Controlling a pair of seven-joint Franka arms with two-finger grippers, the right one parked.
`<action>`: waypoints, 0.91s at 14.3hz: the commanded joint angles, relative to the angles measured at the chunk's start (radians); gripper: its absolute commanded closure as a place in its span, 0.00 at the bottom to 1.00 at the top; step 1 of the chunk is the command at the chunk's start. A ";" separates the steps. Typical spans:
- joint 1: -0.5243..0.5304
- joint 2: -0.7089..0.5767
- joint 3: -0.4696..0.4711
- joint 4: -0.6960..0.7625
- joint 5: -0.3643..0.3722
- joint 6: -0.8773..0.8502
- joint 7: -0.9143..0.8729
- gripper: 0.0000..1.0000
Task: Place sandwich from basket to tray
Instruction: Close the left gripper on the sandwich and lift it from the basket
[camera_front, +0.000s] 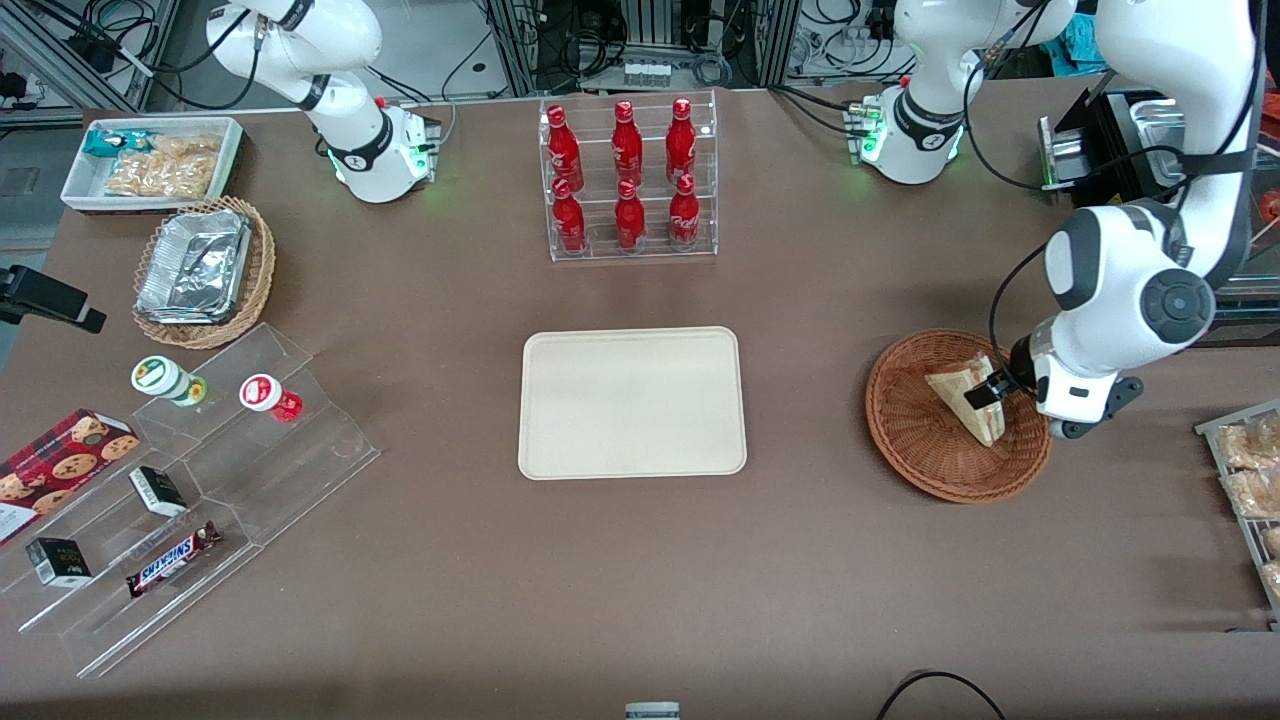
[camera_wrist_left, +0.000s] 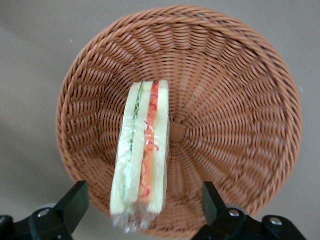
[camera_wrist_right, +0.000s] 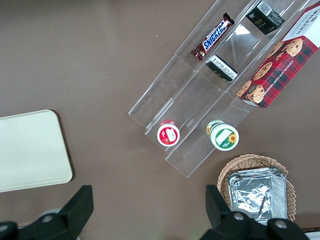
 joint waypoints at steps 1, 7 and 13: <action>-0.002 -0.028 -0.002 -0.078 0.012 0.074 -0.126 0.00; -0.002 0.030 -0.002 -0.083 0.001 0.102 -0.163 0.08; 0.000 0.009 -0.002 -0.070 0.001 0.062 -0.188 0.95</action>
